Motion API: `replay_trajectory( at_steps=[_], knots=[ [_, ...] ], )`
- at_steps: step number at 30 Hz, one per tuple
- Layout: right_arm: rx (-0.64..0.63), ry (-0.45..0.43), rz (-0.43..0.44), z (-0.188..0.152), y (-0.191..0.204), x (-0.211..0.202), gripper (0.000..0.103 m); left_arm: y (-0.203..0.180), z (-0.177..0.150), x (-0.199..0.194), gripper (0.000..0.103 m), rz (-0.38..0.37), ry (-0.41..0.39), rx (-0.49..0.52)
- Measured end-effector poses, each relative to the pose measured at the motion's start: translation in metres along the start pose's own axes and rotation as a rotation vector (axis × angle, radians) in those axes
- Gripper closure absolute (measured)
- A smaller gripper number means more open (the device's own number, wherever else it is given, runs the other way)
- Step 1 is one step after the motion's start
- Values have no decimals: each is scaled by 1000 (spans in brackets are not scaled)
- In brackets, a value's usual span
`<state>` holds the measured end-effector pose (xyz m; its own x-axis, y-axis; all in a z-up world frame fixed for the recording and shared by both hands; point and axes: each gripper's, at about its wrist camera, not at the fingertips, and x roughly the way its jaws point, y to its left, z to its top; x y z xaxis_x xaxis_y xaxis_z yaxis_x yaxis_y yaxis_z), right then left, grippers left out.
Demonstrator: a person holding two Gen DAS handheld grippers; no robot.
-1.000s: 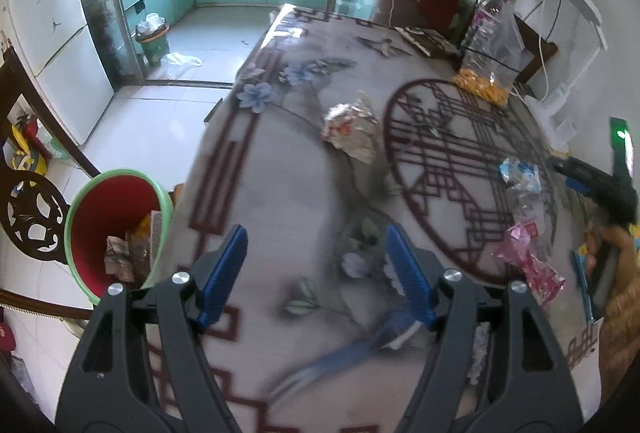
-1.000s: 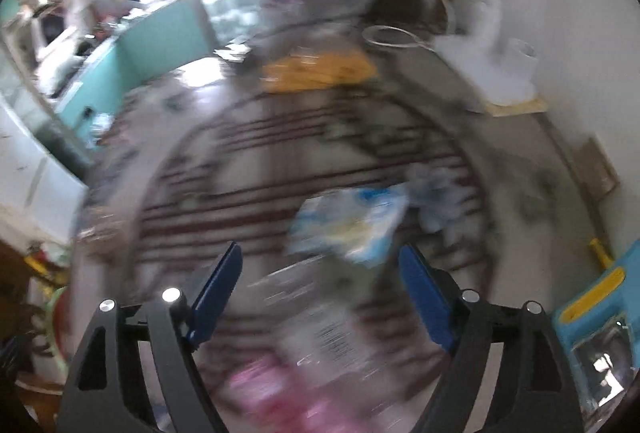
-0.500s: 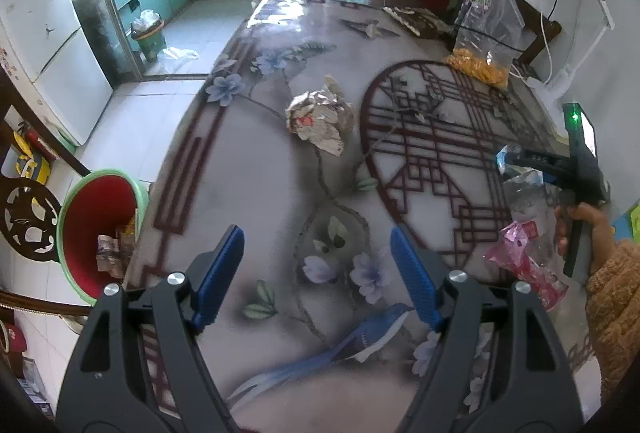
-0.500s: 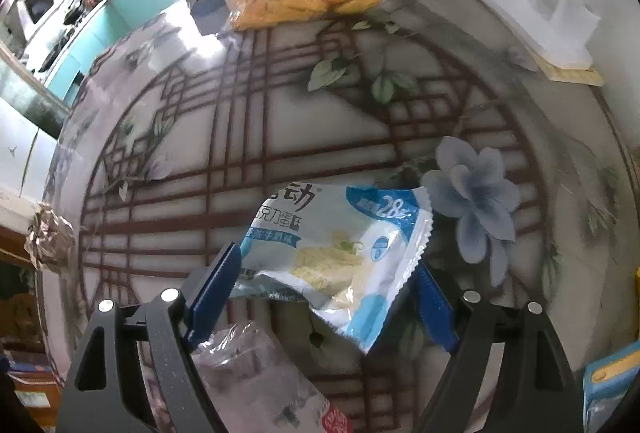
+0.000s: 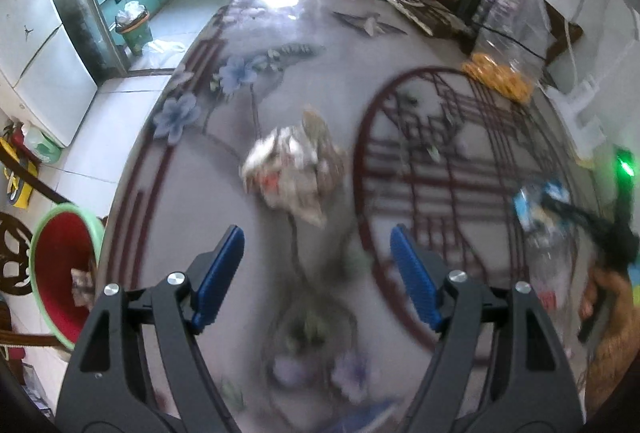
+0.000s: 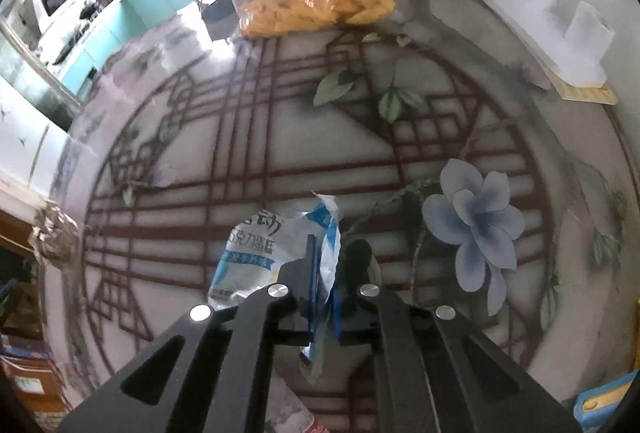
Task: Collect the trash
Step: 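Grasp the blue-white snack bag with the right tool while the left grasps crumpled foil paper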
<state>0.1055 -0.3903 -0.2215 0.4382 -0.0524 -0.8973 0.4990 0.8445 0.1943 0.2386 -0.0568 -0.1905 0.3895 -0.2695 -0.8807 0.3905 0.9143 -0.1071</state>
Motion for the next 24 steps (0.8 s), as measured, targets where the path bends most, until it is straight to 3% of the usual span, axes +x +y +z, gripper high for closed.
replay_trajectory(
  at_steps=[3,9,11,12,15,24],
  knots=[
    [-3,-31,36,0,5,-17,98,4,20,20,28,35,-16,-7],
    [-25,-32,82,-1,20,-23,98,14,43,70,28,46,60,-28],
    [-26,-25,86,-2,25,-21,98,15,43,78,33,24,75,-38],
    [-25,-21,91,-1,26,-19,98,14,42,82,44,24,81,-27],
    [-19,-17,104,-1,31,-18,98,9,41,80,53,9,67,16],
    [-36,-65,157,-8,57,-49,98,12,24,19,54,-53,7,-22]
  ],
)
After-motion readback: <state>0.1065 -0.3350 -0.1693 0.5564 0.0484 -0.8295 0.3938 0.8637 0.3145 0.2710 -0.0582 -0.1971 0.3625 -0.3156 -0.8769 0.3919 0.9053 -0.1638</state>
